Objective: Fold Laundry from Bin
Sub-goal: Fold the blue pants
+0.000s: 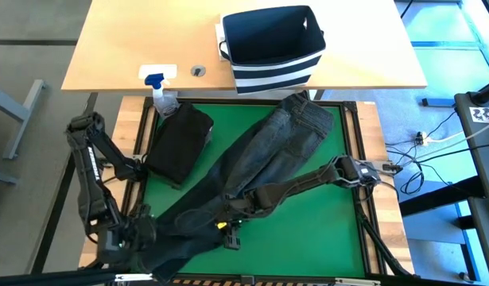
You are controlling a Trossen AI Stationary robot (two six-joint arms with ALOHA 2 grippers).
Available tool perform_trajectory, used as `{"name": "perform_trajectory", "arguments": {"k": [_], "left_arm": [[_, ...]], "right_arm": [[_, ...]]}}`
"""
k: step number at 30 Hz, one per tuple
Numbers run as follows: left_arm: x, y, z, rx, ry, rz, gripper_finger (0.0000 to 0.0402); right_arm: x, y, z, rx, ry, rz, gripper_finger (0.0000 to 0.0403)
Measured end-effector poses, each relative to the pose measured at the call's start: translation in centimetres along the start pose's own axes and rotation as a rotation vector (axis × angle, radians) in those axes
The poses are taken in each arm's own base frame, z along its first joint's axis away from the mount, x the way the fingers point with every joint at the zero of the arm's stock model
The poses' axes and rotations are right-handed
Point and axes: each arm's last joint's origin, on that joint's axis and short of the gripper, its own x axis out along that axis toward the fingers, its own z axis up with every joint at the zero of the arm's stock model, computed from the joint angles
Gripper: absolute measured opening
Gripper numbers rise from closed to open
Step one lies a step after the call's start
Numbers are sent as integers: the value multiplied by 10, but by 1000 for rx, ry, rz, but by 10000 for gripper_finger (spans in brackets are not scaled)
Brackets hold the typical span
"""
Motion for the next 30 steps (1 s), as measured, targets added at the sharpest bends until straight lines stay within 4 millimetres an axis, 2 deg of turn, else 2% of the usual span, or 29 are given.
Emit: {"name": "perform_trajectory", "arguments": {"k": [4,9,12,16,23,26,30], "left_arm": [[8,3,0,-9,-58,107,133],[16,7,12,-44,-137,173,133],[18,14,24,-93,-172,209,133],[21,28,45,-189,-178,242,133],[25,55,76,-390,-134,264,133],[34,64,80,-472,-122,253,133],[51,69,80,-490,-83,157,133]], "right_arm": [[-10,1,10,-3,-8,-8,198],[-31,0,9,-42,131,-140,191],[-41,-2,1,-93,244,-239,182],[-51,-2,-14,-145,408,-283,173],[-49,1,-48,-270,578,-307,165],[-49,-1,-60,-285,609,-305,165],[-50,-6,-75,-290,613,-304,165]]}}
